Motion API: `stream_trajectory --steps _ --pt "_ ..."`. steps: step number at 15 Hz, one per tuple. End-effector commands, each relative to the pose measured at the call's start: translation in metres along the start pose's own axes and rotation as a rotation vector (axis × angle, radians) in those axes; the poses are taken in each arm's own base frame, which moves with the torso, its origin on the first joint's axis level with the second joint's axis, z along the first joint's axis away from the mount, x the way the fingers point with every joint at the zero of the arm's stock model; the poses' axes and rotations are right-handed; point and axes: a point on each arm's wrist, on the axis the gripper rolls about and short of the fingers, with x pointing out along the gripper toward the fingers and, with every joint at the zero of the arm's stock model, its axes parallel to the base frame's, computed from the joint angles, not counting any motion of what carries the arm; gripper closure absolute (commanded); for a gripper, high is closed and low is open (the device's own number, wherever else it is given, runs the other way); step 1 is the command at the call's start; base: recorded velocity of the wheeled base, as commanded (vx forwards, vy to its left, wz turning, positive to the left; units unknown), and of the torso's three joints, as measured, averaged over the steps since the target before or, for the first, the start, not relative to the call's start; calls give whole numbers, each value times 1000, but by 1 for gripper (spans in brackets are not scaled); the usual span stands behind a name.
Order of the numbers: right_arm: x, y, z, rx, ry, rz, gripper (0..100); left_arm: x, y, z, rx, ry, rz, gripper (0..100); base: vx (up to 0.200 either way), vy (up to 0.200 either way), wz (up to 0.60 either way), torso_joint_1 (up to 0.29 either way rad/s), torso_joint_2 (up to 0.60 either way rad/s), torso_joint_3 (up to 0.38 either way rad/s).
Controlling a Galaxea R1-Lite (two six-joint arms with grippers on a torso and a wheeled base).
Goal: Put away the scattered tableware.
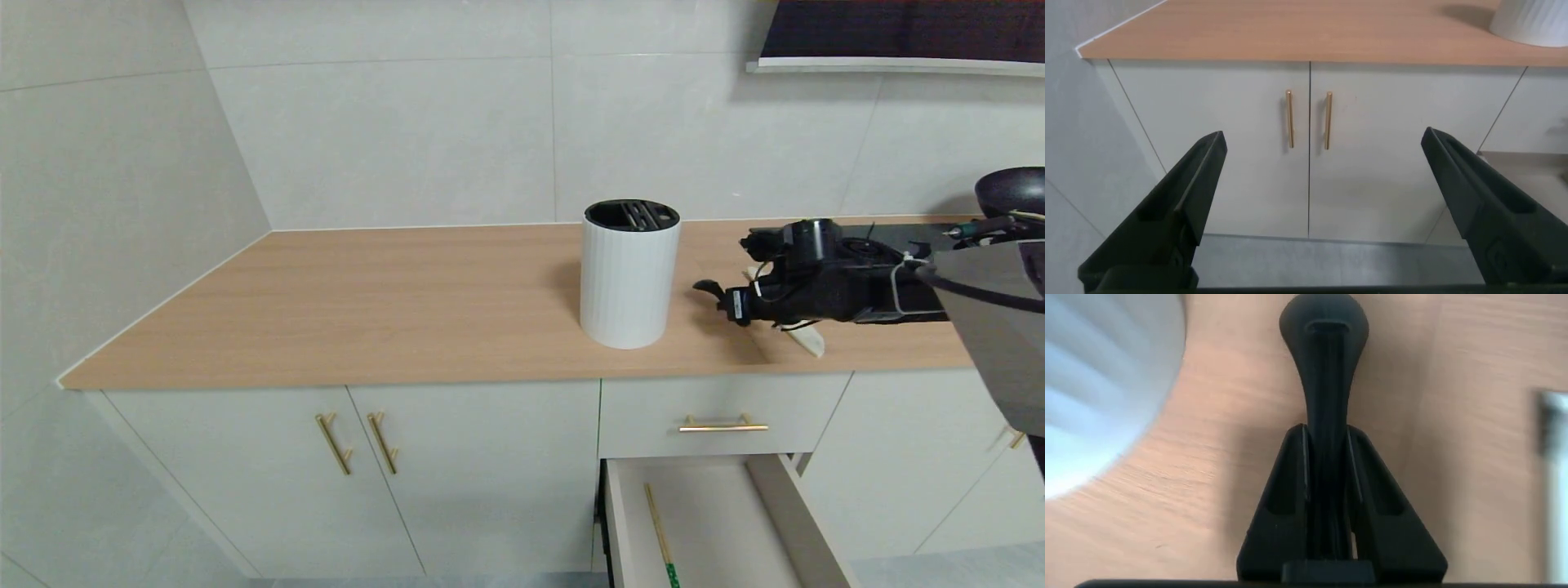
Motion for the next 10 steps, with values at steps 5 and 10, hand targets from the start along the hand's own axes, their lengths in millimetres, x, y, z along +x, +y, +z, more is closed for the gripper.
stream_trajectory --steps 5,10 --pt "-154 38 -1 110 51 -52 100 0 0 0 0 1 0 0 0 0 0 0 0 0" --pt "-188 68 -61 101 205 -74 100 0 0 0 0 1 0 0 0 0 0 0 0 0"
